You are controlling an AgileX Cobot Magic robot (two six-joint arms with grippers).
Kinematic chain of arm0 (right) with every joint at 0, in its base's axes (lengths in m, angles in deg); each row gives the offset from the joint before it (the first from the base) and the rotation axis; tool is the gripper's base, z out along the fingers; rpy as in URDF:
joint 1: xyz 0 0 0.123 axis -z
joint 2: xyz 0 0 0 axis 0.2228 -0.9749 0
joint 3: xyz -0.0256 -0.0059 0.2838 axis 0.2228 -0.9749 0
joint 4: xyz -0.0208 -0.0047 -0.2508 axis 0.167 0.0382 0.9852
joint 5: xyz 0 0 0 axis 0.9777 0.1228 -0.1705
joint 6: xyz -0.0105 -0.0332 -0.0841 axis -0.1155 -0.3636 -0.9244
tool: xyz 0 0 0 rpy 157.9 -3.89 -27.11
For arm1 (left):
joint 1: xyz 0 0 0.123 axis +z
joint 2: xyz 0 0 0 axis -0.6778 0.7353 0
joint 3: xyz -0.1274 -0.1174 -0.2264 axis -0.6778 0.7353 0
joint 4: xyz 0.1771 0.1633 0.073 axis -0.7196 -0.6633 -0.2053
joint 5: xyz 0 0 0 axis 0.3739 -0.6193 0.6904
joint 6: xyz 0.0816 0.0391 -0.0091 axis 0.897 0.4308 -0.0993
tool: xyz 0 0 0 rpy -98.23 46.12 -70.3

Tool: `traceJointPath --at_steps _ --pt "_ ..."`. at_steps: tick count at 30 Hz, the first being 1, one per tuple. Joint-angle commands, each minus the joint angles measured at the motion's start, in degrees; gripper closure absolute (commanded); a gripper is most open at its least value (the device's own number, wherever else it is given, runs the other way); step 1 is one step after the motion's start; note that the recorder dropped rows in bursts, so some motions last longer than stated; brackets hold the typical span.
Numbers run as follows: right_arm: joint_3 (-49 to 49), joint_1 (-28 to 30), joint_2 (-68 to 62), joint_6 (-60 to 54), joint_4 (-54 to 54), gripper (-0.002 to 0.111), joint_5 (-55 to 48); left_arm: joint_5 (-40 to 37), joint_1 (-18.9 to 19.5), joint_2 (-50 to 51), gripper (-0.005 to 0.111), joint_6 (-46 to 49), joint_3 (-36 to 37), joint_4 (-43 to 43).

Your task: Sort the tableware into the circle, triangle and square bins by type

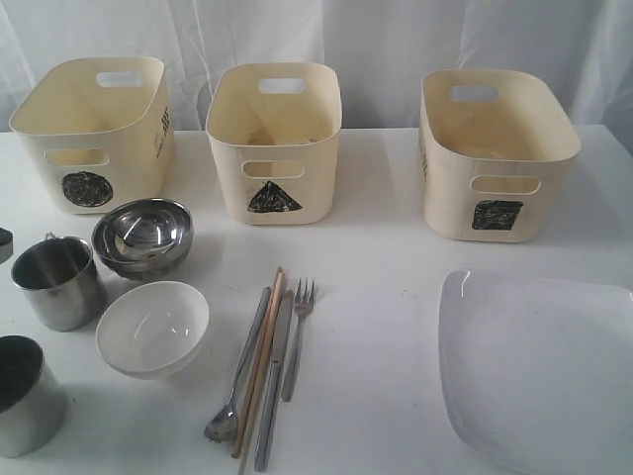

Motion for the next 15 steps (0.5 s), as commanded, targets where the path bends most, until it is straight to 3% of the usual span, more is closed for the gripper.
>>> traceJointPath --at_steps 1,4,8,10,13,15 --pt "-0.12 0.05 0.30 0.14 0.45 0.108 0.72 -5.24 -0.17 -1.57 0.107 -4.32 -1.72 -2.91" --pt "-0.12 0.05 0.30 0.14 0.45 0.108 0.72 -12.05 -0.17 -4.74 0.107 -5.52 -7.04 -4.89" --pt "-0.12 0.05 0.30 0.14 0.45 0.108 0.72 -23.22 -0.17 -10.34 0.107 -4.19 -19.34 -6.70" --pt "-0.12 0.05 0.30 0.14 0.45 0.108 0.72 -23.78 -0.17 -12.36 0.107 -2.50 -25.01 -6.70" --pt "-0.12 0.05 0.30 0.14 0.45 0.108 0.72 -12.20 -0.17 -14.77 0.107 1.68 -30.99 -6.70" --pt "-0.12 0.05 0.30 0.14 0.45 0.108 0.72 7.11 -0.17 -14.99 0.107 0.24 -31.77 -5.86"
